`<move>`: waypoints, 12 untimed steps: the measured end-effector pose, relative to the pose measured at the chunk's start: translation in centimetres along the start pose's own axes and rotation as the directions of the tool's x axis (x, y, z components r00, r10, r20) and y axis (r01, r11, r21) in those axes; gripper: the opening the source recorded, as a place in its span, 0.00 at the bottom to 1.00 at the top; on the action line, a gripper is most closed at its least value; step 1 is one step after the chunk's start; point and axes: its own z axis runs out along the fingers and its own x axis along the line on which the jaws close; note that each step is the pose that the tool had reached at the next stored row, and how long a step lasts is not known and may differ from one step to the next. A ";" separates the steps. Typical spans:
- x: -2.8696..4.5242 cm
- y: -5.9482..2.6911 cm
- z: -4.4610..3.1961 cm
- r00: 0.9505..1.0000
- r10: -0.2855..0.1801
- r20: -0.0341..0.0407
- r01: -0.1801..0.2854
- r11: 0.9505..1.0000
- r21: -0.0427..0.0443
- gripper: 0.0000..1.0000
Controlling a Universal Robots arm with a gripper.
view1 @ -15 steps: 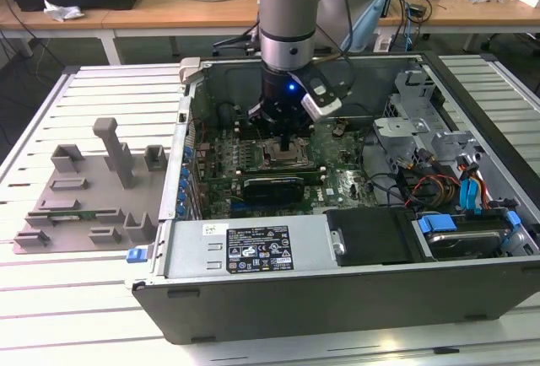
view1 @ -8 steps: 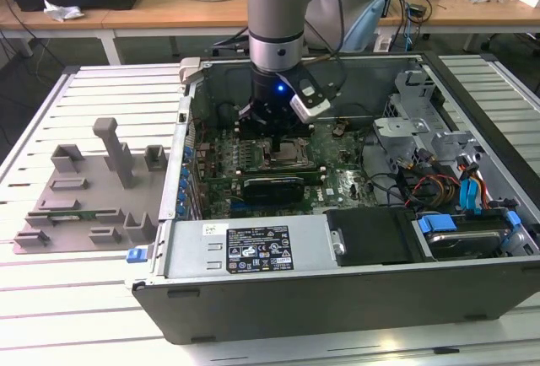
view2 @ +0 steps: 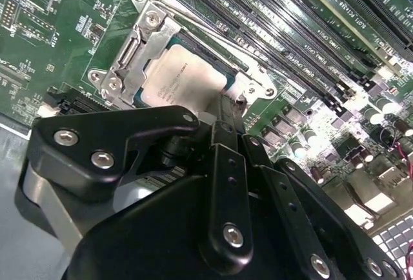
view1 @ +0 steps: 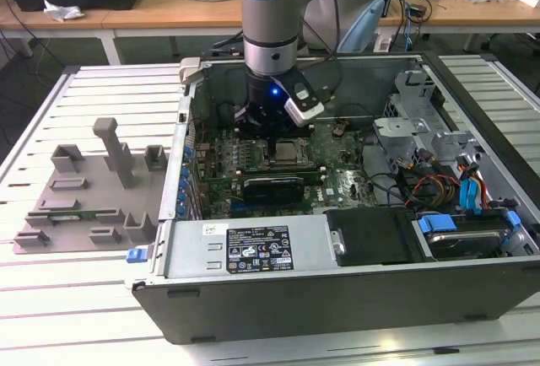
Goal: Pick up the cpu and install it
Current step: 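Close the cpu cover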
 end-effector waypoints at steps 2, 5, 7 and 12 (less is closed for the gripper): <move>0.01 0.03 0.13 1.000 0.000 0.000 0.000 1.000 0.000 0.11; 0.04 0.08 0.37 1.000 0.000 0.000 0.000 1.000 0.000 0.11; 0.07 0.08 0.43 1.000 0.000 0.000 0.000 1.000 0.000 0.11; 0.28 0.10 0.56 1.000 0.000 0.000 0.000 1.000 0.000 0.11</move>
